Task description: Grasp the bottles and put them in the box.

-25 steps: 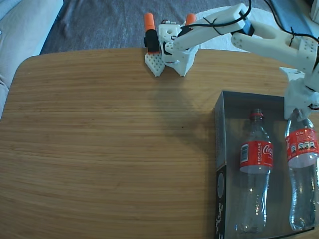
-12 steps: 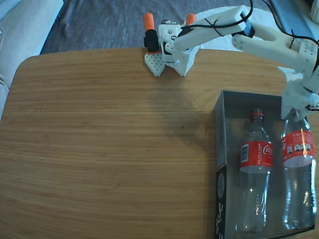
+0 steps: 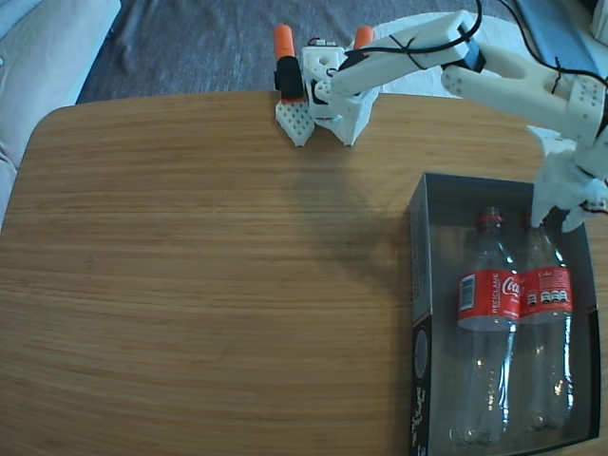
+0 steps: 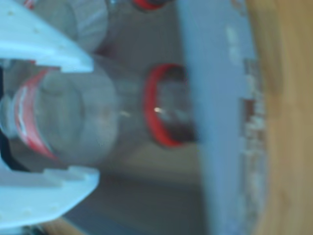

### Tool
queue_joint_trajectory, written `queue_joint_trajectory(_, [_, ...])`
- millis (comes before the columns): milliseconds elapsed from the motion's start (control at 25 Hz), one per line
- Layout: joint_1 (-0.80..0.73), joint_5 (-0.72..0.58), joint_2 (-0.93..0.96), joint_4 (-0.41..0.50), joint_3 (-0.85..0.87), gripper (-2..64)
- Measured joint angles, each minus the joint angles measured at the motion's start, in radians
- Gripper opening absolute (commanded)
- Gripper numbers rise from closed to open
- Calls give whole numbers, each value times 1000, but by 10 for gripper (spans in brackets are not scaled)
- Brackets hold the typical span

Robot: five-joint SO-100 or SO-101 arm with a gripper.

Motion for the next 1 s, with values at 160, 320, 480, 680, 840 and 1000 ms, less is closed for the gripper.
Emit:
queue_joint_trajectory(160, [95, 0, 0, 26, -41, 211])
queue_joint_trajectory(320, [206, 60, 37, 26, -46, 211])
queue_joint_trajectory(480, [313, 146, 152, 26, -46, 210])
queue_joint_trajectory(680, [442, 170, 327, 26, 61, 210])
queue_joint_trajectory(840, [511, 172, 492, 26, 236, 156])
queue_joint_trajectory(1000, [574, 169, 660, 26, 400, 72])
